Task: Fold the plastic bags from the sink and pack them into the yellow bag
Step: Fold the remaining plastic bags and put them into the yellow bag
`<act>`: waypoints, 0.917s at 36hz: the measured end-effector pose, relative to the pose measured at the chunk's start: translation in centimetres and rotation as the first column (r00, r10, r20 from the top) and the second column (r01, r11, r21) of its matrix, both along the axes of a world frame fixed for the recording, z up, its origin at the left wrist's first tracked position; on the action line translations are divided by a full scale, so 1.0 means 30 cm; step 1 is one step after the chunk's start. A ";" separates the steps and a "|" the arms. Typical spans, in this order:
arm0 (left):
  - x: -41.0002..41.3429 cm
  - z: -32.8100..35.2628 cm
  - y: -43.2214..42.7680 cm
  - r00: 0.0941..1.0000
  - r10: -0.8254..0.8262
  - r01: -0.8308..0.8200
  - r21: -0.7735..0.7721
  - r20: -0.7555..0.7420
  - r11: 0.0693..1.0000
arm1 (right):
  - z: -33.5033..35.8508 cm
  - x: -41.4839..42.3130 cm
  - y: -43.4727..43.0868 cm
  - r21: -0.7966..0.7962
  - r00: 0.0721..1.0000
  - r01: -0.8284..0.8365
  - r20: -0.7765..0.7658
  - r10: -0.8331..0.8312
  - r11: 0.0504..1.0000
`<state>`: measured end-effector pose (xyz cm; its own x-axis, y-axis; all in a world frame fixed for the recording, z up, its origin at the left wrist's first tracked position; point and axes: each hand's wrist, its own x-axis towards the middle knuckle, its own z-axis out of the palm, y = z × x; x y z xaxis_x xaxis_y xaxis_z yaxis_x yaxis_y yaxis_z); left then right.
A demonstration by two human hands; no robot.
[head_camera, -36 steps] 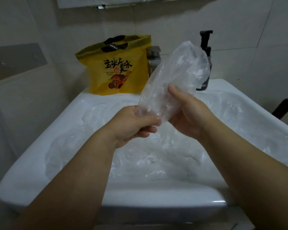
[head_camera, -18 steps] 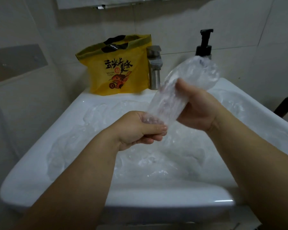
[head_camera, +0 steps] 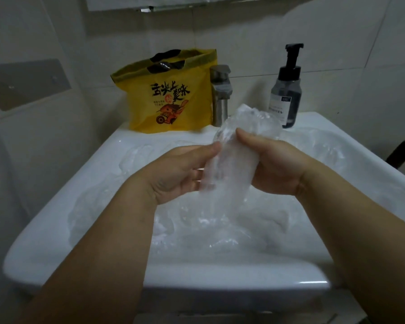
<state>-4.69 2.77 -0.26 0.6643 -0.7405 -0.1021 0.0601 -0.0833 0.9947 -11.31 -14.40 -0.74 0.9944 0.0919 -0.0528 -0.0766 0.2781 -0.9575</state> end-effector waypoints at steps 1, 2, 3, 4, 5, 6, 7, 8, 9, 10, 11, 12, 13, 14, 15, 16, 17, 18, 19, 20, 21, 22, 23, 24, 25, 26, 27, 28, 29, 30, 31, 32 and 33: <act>-0.009 -0.001 -0.011 1.000 0.008 -0.008 -0.009 0.000 1.000 | -0.004 0.000 0.007 -0.025 1.000 -0.024 -0.003 0.024 0.999; -0.014 -0.008 -0.020 1.000 0.021 -0.021 -0.015 0.005 1.000 | -0.010 0.003 0.012 -0.063 0.999 -0.051 -0.007 0.051 0.997; -0.016 -0.014 -0.030 0.999 0.037 -0.037 -0.020 0.007 0.999 | -0.016 0.006 0.014 -0.110 0.997 -0.075 -0.015 0.074 0.991; -0.016 -0.019 -0.036 0.998 0.060 -0.060 -0.023 0.009 0.998 | -0.019 0.007 0.014 -0.156 0.996 -0.094 -0.024 0.091 0.983; -0.014 -0.019 -0.042 0.995 0.096 -0.096 -0.025 0.003 0.995 | -0.019 0.008 0.012 -0.189 0.995 -0.095 -0.032 0.090 0.977; -0.008 -0.020 -0.044 0.991 0.136 -0.136 -0.026 -0.012 0.990 | -0.017 0.010 0.014 -0.206 0.997 -0.076 -0.029 0.072 0.976; 0.002 -0.021 -0.046 0.983 0.177 -0.179 -0.040 -0.041 0.983 | -0.015 0.013 0.014 -0.197 1.000 -0.027 -0.013 0.025 0.980; 0.012 -0.019 -0.045 0.973 0.211 -0.218 -0.068 -0.091 0.974 | -0.017 0.019 0.018 -0.185 0.998 0.055 0.015 -0.053 0.981; 0.022 -0.017 -0.042 0.958 0.235 -0.253 -0.101 -0.162 0.962 | -0.021 0.022 0.019 -0.211 0.986 0.167 0.063 -0.157 0.963; 0.033 -0.015 -0.040 0.936 0.258 -0.292 -0.118 -0.237 0.949 | -0.024 0.020 0.021 -0.299 0.957 0.285 0.136 -0.255 0.911; 0.042 -0.013 -0.036 0.910 0.281 -0.327 -0.111 -0.304 0.938 | -0.026 0.014 0.029 -0.429 0.924 0.376 0.237 -0.299 0.821; 0.048 -0.014 -0.033 0.885 0.304 -0.352 -0.081 -0.352 0.932 | -0.031 0.008 0.039 -0.557 0.901 0.424 0.338 -0.272 0.714; 0.052 -0.016 -0.030 0.868 0.318 -0.362 -0.047 -0.382 0.931 | -0.038 0.001 0.047 -0.649 0.889 0.440 0.412 -0.198 0.621; 0.053 -0.020 -0.028 0.857 0.331 -0.368 -0.019 -0.394 0.930 | -0.044 -0.003 0.054 -0.713 0.886 0.432 0.450 -0.112 0.553; 0.054 -0.022 -0.028 0.851 0.344 -0.377 -0.004 -0.397 0.926 | -0.049 -0.002 0.060 -0.750 0.880 0.425 0.474 -0.037 0.506; 0.054 -0.024 -0.028 0.845 0.355 -0.387 0.000 -0.399 0.922 | -0.052 0.000 0.069 -0.775 0.871 0.426 0.491 0.020 0.467; 0.055 -0.025 -0.027 0.841 0.366 -0.398 0.003 -0.399 0.918 | -0.054 0.003 0.077 -0.792 0.863 0.433 0.502 0.055 0.430; 0.054 -0.025 -0.025 0.840 0.369 -0.399 0.006 -0.397 0.917 | -0.057 0.005 0.083 -0.798 0.851 0.454 0.520 0.072 0.396; 0.056 -0.025 -0.022 0.841 0.370 -0.398 0.010 -0.395 0.917 | -0.057 0.004 0.088 -0.793 0.834 0.484 0.546 0.078 0.370; 0.060 -0.027 -0.020 0.840 0.371 -0.401 0.008 -0.397 0.916 | -0.054 0.002 0.091 -0.783 0.821 0.508 0.567 0.075 0.361; 0.061 -0.027 -0.020 0.842 0.368 -0.400 0.001 -0.395 0.917 | -0.050 -0.002 0.095 -0.769 0.807 0.527 0.587 0.072 0.363; 0.062 -0.029 -0.022 0.852 0.365 -0.397 -0.009 -0.375 0.918 | -0.048 -0.004 0.097 -0.758 0.800 0.531 0.596 0.070 0.379; 0.063 -0.030 -0.025 0.868 0.362 -0.392 -0.020 -0.340 0.920 | -0.044 -0.008 0.100 -0.749 0.808 0.515 0.587 0.057 0.417; 0.063 -0.031 -0.029 0.882 0.368 -0.395 -0.036 -0.293 0.918 | -0.041 -0.012 0.103 -0.738 0.828 0.484 0.560 0.025 0.469; 0.062 -0.033 -0.034 0.893 0.374 -0.400 -0.063 -0.249 0.914 | -0.032 -0.019 0.108 -0.714 0.850 0.455 0.526 -0.022 0.533; 0.062 -0.036 -0.040 0.900 0.374 -0.402 -0.094 -0.225 0.911 | -0.026 -0.019 0.111 -0.668 0.866 0.442 0.493 -0.089 0.599; 0.062 -0.039 -0.043 0.906 0.364 -0.395 -0.124 -0.215 0.910 | -0.023 -0.016 0.112 -0.609 0.871 0.448 0.461 -0.167 0.654; 0.059 -0.040 -0.047 0.916 0.347 -0.379 -0.150 -0.202 0.913 | -0.019 -0.011 0.108 -0.552 0.866 0.472 0.434 -0.247 0.687; 0.057 -0.040 -0.052 0.927 0.327 -0.357 -0.165 -0.185 0.919 | -0.017 -0.005 0.102 -0.505 0.858 0.497 0.406 -0.314 0.706; 0.055 -0.040 -0.056 0.935 0.311 -0.339 -0.172 -0.172 0.925 | -0.017 0.001 0.097 -0.466 0.854 0.510 0.371 -0.364 0.723; 0.052 -0.040 -0.058 0.943 0.295 -0.320 -0.179 -0.152 0.931 | -0.017 0.006 0.093 -0.436 0.854 0.515 0.334 -0.399 0.738; 0.048 -0.039 -0.061 0.952 0.279 -0.299 -0.186 -0.128 0.936 | -0.021 0.011 0.090 -0.419 0.859 0.509 0.294 -0.419 0.752; 0.045 -0.040 -0.062 0.960 0.261 -0.275 -0.192 -0.099 0.942 | -0.025 0.016 0.086 -0.407 0.866 0.499 0.254 -0.430 0.765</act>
<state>-3.35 0.92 -1.45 0.8374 -0.5460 -0.0233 0.1239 0.1482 0.9812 -10.84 -11.83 -1.50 0.9084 -0.3825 0.1689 0.0913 -0.2129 -0.9728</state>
